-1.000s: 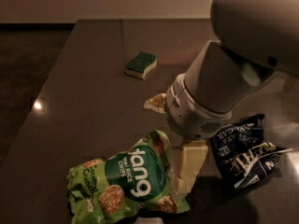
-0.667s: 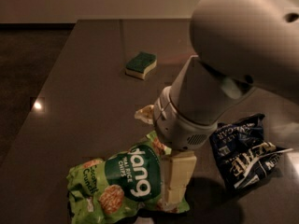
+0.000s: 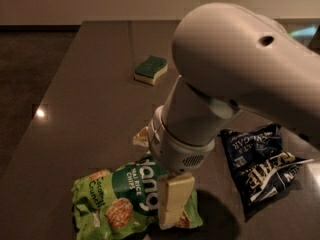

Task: Move green rice chip bag near sponge

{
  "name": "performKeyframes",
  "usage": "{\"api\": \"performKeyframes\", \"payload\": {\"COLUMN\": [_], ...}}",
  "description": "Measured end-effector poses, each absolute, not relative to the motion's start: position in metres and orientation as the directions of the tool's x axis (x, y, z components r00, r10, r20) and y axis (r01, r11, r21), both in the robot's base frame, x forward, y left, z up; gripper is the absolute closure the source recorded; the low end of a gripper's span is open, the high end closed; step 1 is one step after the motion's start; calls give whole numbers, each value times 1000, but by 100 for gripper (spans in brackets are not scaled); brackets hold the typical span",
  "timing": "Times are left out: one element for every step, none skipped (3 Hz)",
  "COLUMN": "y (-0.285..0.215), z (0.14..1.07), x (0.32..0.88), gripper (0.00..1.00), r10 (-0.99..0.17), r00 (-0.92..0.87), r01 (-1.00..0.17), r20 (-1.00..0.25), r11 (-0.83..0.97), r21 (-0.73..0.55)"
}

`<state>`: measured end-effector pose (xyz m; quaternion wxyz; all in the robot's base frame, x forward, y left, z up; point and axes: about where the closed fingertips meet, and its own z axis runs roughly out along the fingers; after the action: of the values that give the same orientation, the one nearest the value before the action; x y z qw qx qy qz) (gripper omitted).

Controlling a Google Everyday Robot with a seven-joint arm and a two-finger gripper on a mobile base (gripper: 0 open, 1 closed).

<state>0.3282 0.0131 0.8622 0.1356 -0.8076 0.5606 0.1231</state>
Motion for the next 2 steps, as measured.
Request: {"api": "performKeyframes", "payload": {"y": [17, 20], "z": [858, 859], "x": [330, 333], "gripper": [37, 61], "r10": [-873, -873], "r00": [356, 372], "r01": [-933, -927], "r20": [-332, -316], "r11": [-352, -366], "r21": [-75, -78]}}
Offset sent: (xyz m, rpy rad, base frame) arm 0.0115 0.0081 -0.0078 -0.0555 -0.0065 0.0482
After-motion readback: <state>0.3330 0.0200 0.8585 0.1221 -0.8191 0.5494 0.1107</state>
